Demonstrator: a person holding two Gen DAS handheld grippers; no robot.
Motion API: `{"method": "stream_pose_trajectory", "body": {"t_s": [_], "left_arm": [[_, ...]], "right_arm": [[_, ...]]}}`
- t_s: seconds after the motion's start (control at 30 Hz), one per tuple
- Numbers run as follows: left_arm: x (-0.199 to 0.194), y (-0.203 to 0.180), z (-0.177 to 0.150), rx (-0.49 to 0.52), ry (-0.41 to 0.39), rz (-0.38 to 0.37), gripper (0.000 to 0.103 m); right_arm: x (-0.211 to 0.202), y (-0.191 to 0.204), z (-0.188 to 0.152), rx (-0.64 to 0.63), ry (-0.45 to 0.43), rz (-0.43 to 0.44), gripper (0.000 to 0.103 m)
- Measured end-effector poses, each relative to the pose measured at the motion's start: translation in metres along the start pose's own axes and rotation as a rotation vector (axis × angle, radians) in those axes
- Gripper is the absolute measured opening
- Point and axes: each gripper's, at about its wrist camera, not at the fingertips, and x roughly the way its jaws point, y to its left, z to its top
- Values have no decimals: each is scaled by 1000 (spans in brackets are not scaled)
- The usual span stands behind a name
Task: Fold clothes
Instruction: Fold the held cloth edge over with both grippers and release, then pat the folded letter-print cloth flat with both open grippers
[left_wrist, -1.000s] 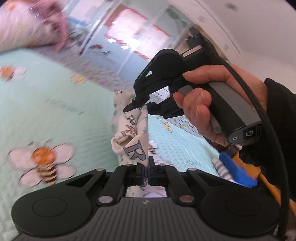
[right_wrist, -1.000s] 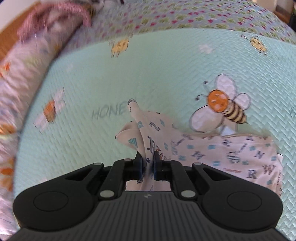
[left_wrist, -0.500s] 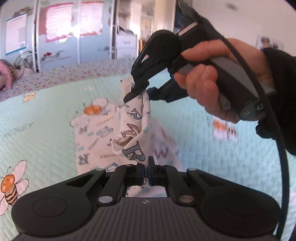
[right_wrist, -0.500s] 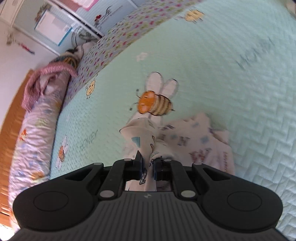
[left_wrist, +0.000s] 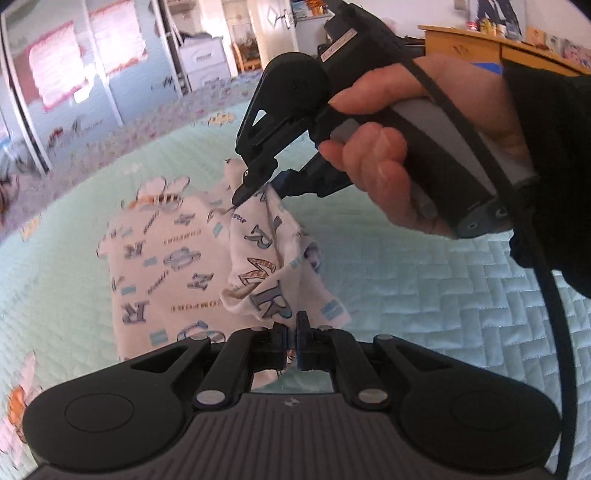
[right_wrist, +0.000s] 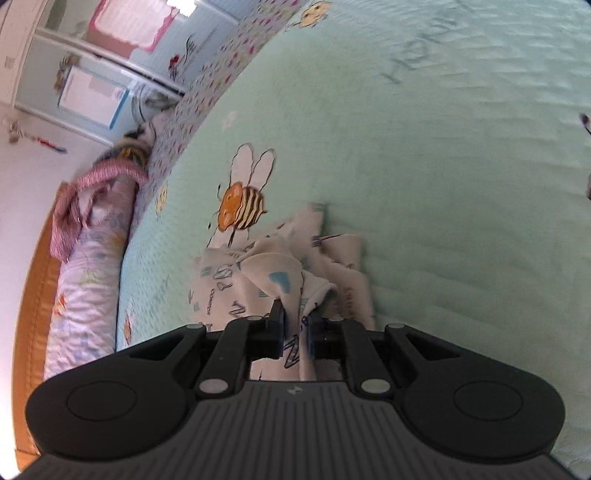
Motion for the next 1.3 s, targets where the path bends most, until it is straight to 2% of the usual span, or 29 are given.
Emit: {"method": "stream_pose_trajectory", "body": {"t_s": [0.07, 0.17, 0.2, 0.23, 0.27, 0.3, 0.33, 0.37, 0.43, 0.47, 0.57, 0.63, 0.73, 0.83, 0.9, 0.97, 1.07, 1.2, 1.23, 1.3], "left_arm": [[1, -3, 5, 22, -10, 16, 6], [9, -12, 8, 51, 30, 27, 10], [15, -17, 6, 68, 55, 25, 12], [20, -21, 4, 82, 79, 20, 15], [20, -24, 0, 92, 87, 21, 16], [18, -25, -3, 101, 84, 26, 17], [15, -27, -6, 109, 81, 31, 22], [12, -27, -9, 110, 80, 30, 31], [2, -24, -14, 96, 70, 5, 43], [-5, -22, -18, 89, 61, 0, 44], [-23, -11, -30, 50, 38, 3, 44], [-30, 6, -39, -15, 30, 20, 44], [-38, 31, -51, -109, 31, 48, 44], [-25, 52, -51, -135, 34, 30, 44], [-11, 63, -55, -160, 89, 26, 43], [-18, 68, -61, -187, 88, 21, 42], [-39, 71, -60, -217, 31, 27, 42], [-38, 75, -41, -226, -84, -35, 42], [-34, 72, -38, -214, -79, -53, 42], [-15, 75, -42, -235, -2, -74, 42]], "right_arm": [[-12, 4, 3, -17, -38, 45, 13], [-18, 11, 14, -42, -71, 82, 17], [-12, 7, 17, -33, -57, 46, 23], [-3, 0, 17, -28, -34, -11, 44], [4, -7, 18, -21, -15, -70, 48], [4, -17, 15, 0, -25, -125, 45], [-3, -25, 11, 23, -48, -88, 44], [-12, -30, 7, 47, -71, -56, 45], [-35, -34, -3, 52, -132, -29, 48], [-46, -33, -8, 37, -159, -17, 49], [-71, -26, -21, -29, -189, 24, 49], [-81, -19, -33, -85, -191, 22, 49], [-89, -8, -55, -152, -195, 48, 49], [-78, -2, -75, -250, -164, 80, 50], [-60, -3, -88, -317, -103, -8, 50], [-50, -10, -97, -350, -87, -146, 47], [-72, -4, -112, -407, -160, -147, 47], [-93, 26, -137, -588, -304, -111, 47], [-88, 31, -140, -628, -302, -114, 47], [-68, 28, -139, -641, -220, -113, 47]]}}
